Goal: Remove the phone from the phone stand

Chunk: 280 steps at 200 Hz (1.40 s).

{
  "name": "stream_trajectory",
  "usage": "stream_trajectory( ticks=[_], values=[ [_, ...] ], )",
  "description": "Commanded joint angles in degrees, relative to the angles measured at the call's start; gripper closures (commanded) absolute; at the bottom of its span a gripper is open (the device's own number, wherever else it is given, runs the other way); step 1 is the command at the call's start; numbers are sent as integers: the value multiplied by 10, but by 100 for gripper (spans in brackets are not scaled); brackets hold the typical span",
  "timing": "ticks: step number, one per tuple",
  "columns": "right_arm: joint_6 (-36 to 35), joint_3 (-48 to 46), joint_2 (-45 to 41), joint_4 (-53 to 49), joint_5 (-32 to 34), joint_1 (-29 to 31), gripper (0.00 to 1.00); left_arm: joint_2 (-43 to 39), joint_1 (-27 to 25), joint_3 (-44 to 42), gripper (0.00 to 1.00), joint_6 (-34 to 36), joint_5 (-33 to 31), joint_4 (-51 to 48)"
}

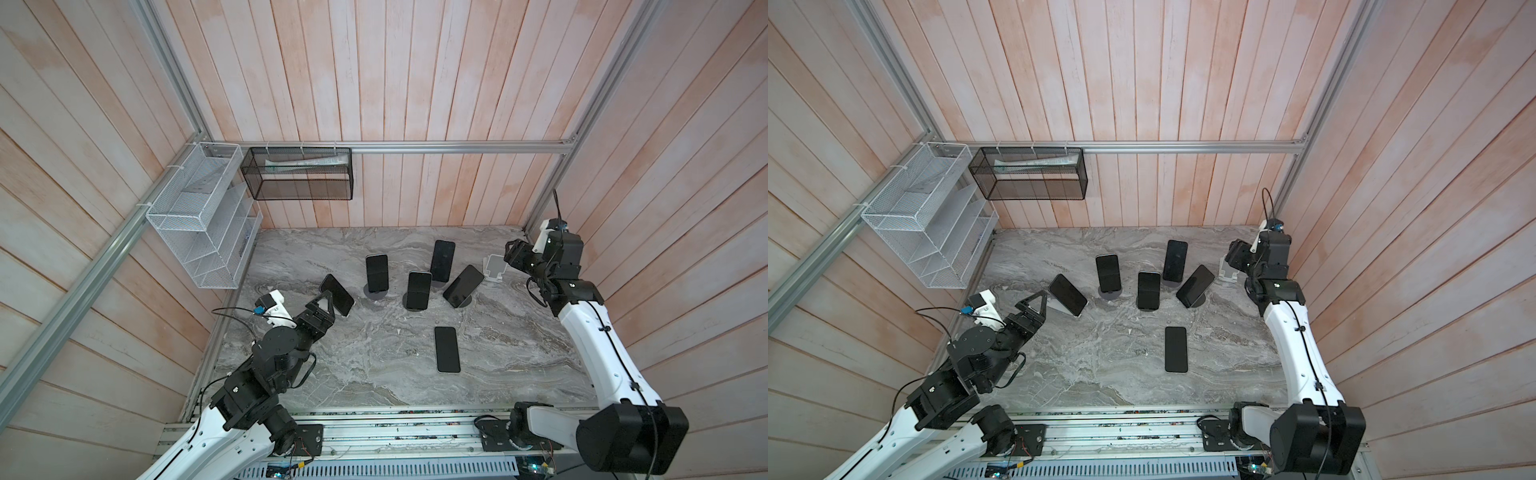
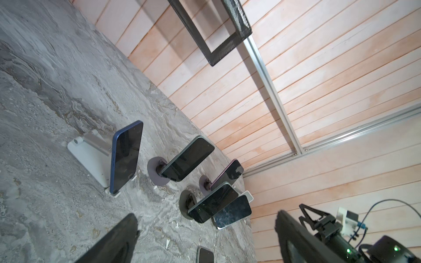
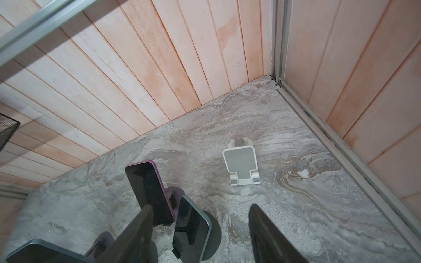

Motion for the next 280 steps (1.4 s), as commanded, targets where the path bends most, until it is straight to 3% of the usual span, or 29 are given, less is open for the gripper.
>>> stream_trajectory(
  ticks=[1, 24, 58, 72, 140, 177, 214, 280],
  values=[
    [27, 2, -24, 33, 1, 3, 34, -27, -1, -19, 4, 41, -50, 36],
    [11, 26, -28, -9, -5, 30, 33, -51, -1, -38, 5, 66, -62, 63],
    [-35, 60, -19, -72, 119, 145, 30, -60, -1, -55, 4, 94, -60, 94],
    [-43, 80, -10, -93, 142, 186, 27, -54, -1, -57, 4, 93, -55, 95],
    [-2, 106, 42, -116, 202, 340, 16, 1, -1, -76, 4, 44, 15, 116],
    [37, 119, 107, -114, 162, 368, 13, 49, -1, -113, 4, -42, 112, 180],
    [78, 146, 165, -134, 170, 376, 13, 105, -1, -143, 3, -135, 196, 221],
    [95, 162, 212, -125, 158, 387, 7, 152, -1, -145, 0, -175, 262, 243]
  ],
)
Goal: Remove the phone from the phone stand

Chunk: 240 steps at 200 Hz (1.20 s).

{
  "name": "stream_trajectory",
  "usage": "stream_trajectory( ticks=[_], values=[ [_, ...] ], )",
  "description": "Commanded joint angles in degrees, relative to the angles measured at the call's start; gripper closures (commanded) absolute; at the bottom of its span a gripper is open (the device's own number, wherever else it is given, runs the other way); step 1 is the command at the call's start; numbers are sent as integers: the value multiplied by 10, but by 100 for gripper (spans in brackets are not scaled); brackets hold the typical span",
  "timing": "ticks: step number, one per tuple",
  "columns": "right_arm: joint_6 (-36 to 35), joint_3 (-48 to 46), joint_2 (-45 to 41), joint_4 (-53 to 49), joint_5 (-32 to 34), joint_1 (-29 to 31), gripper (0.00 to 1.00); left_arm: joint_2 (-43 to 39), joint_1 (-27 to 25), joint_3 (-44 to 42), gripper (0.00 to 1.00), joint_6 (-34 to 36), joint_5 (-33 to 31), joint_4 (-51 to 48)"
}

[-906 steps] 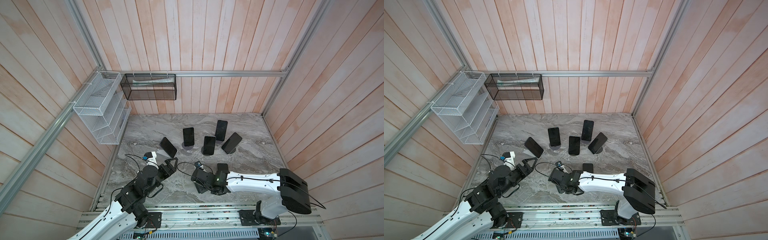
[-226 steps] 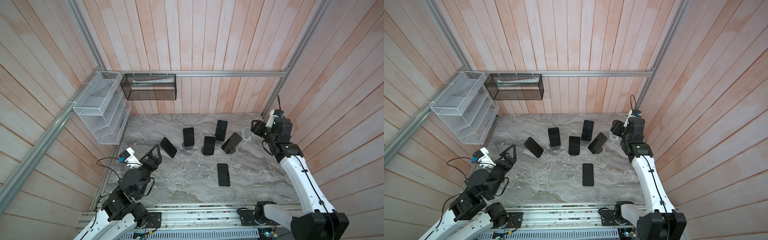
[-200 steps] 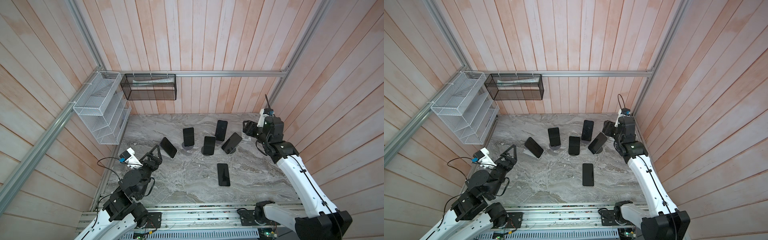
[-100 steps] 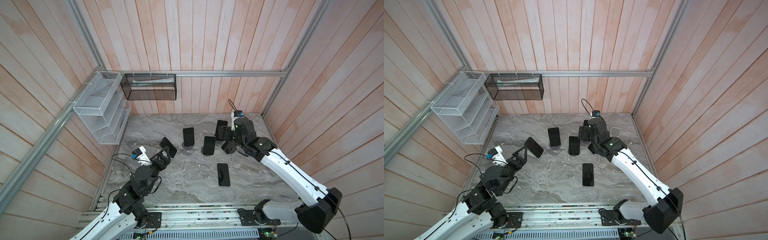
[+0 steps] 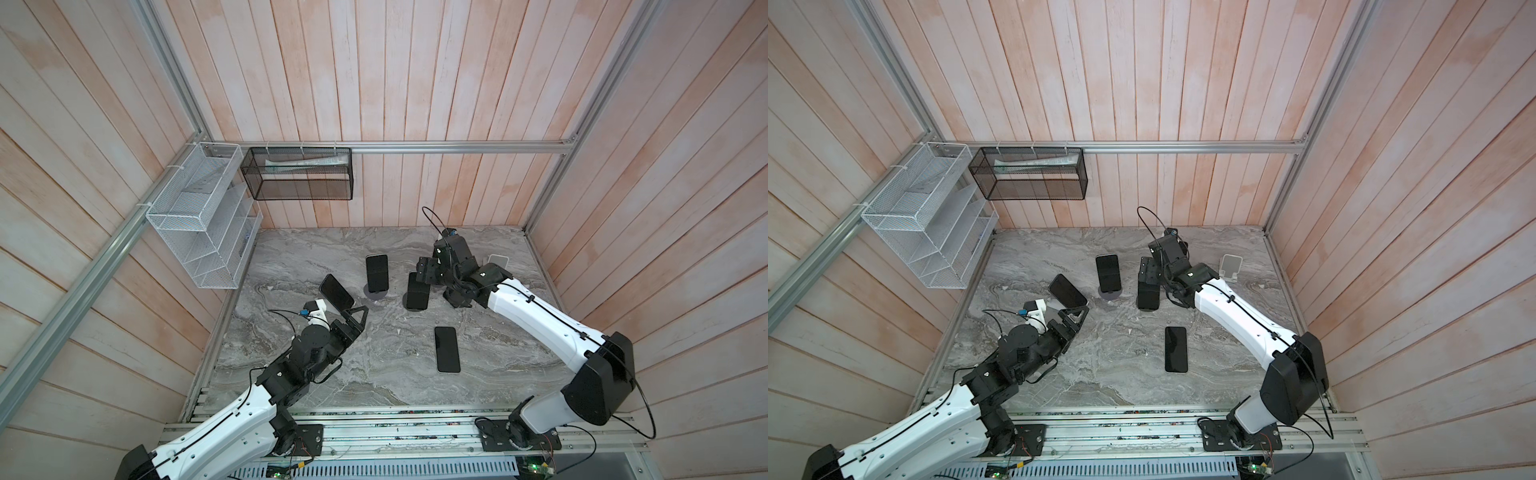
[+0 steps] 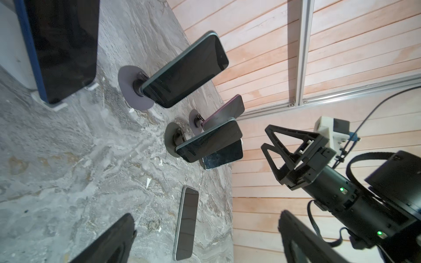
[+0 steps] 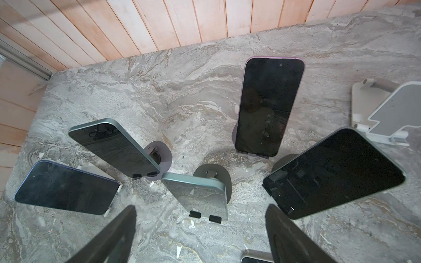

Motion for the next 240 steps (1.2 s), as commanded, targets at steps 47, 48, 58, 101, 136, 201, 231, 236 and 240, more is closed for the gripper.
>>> stream_trajectory(
  ticks=[47, 48, 58, 101, 136, 201, 231, 236, 240],
  values=[
    [5, 12, 38, 7, -5, 13, 2, -1, 0, -5, 0, -6, 27, 6],
    [4, 13, 38, 7, -5, 13, 2, -2, 0, -5, 0, -6, 27, 6],
    [1, 15, 45, 6, -5, 13, 2, -5, 0, -6, 0, -4, 27, 8],
    [3, 32, 73, -6, 15, 20, 2, -2, 0, -6, 0, 4, 36, 7],
    [4, 38, 90, -7, 18, 19, 2, 1, 2, -6, 0, 5, 40, 7],
    [2, 44, 111, 2, 27, 19, 2, -2, 16, 1, 0, 24, 47, -7],
    [1, 53, 127, 1, 27, 19, 2, -7, 27, -2, 0, 24, 57, -10],
    [1, 54, 129, 0, 27, 19, 3, -8, 29, -3, 0, 24, 58, -10],
    [0, 55, 131, 0, 27, 19, 3, -9, 30, -4, 0, 24, 59, -10]
  ],
)
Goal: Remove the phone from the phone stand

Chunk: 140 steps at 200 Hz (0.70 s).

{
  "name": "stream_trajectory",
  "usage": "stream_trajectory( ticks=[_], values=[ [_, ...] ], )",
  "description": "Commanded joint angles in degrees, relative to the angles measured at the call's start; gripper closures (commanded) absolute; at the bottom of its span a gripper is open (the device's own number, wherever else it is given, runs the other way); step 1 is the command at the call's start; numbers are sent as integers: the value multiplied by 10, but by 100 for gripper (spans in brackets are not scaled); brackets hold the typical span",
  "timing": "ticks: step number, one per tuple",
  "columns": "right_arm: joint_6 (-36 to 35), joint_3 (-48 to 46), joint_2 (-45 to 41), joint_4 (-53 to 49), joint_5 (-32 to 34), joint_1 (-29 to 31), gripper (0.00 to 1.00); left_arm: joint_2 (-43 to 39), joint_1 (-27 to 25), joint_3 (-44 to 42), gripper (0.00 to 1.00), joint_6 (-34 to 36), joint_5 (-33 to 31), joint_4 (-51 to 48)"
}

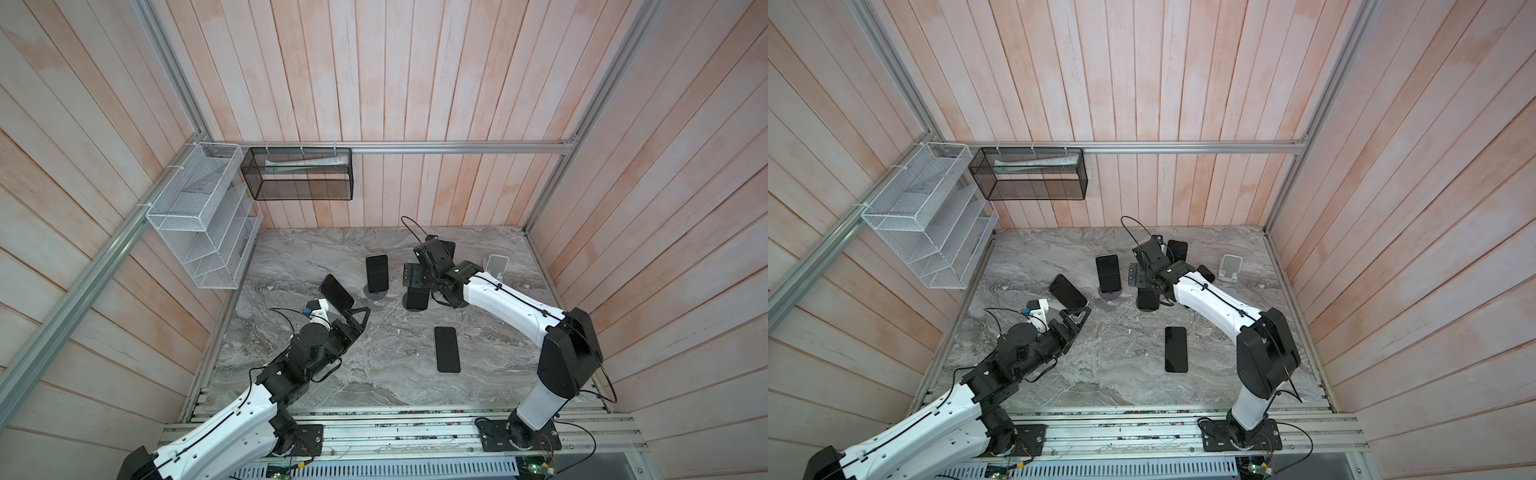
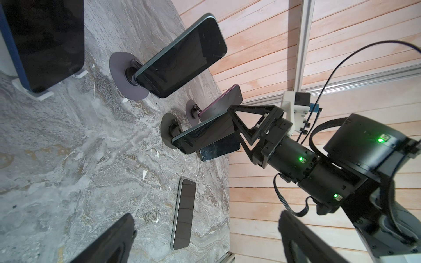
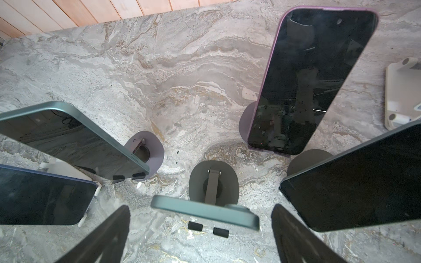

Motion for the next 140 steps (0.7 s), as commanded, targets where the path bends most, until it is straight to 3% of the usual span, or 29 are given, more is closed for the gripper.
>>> stream_trajectory(
  ticks=[1, 140],
  values=[
    [-3, 19, 21, -6, 13, 4, 3, -10, 8, -4, 0, 13, 16, -9],
    [1, 3, 48, 39, 51, 3, 12, -16, 40, -18, 0, 13, 37, -8]
  ],
)
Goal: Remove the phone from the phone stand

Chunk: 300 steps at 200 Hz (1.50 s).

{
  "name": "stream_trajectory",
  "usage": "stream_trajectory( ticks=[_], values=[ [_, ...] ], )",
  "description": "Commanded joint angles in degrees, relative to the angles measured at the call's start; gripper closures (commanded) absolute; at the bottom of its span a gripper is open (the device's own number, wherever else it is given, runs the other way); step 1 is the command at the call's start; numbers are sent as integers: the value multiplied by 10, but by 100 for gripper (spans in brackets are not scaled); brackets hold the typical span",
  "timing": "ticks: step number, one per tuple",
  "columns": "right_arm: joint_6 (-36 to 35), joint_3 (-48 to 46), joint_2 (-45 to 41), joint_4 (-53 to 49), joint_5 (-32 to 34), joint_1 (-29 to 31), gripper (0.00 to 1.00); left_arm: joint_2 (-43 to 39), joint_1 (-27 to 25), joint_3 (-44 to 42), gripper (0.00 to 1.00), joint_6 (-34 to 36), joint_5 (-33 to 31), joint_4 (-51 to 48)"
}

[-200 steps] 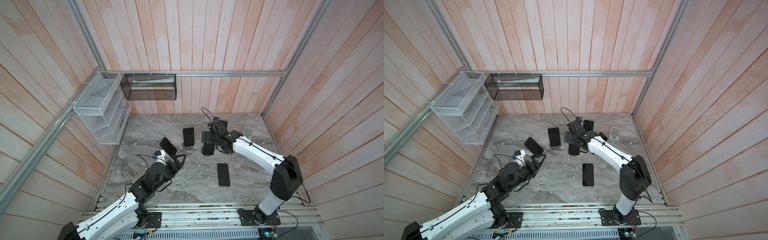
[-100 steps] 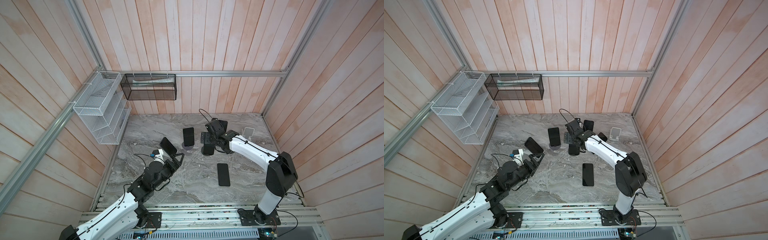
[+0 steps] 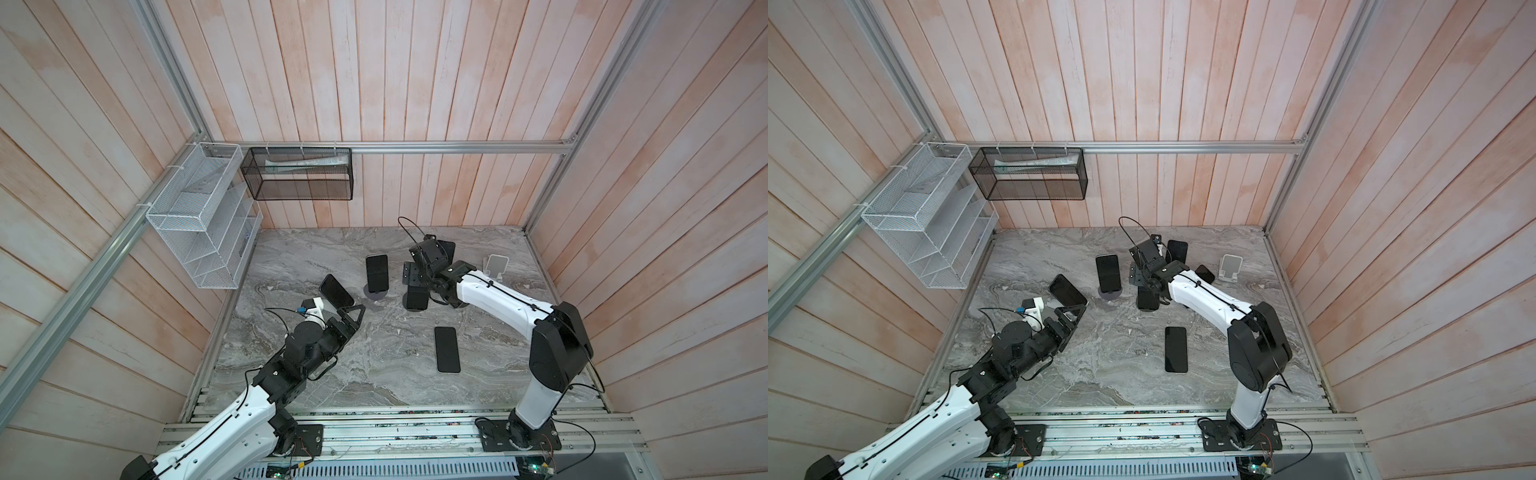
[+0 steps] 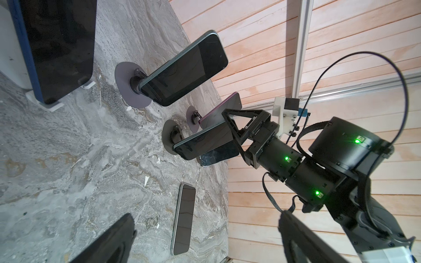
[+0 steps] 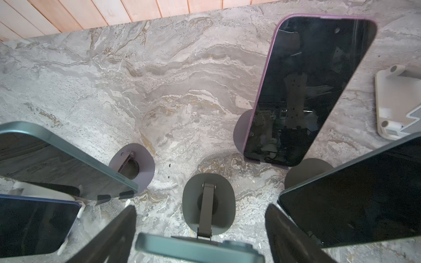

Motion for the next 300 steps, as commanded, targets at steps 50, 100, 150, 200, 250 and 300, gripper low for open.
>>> stream_trajectory(
  ticks=[50, 100, 150, 200, 250, 300],
  values=[
    [4, -2, 28, 12, 14, 2, 17, -8, 9, -11, 0, 12, 11, -11],
    [-3, -20, 19, 26, 16, 1, 30, -11, 12, -14, 0, 14, 11, -7],
    [-24, -22, 3, 33, 0, 2, 39, -24, 13, -20, 0, 15, 9, -5],
    [-38, -43, -37, 36, 0, 4, 41, -49, 14, -26, 0, 19, -2, -6],
    [-39, -55, -67, 30, -1, 8, 41, -77, 14, -28, 0, 21, -9, -18],
    [-34, -39, -91, -10, 1, 19, 42, -98, 14, -32, 0, 19, -5, -24]
  ],
)
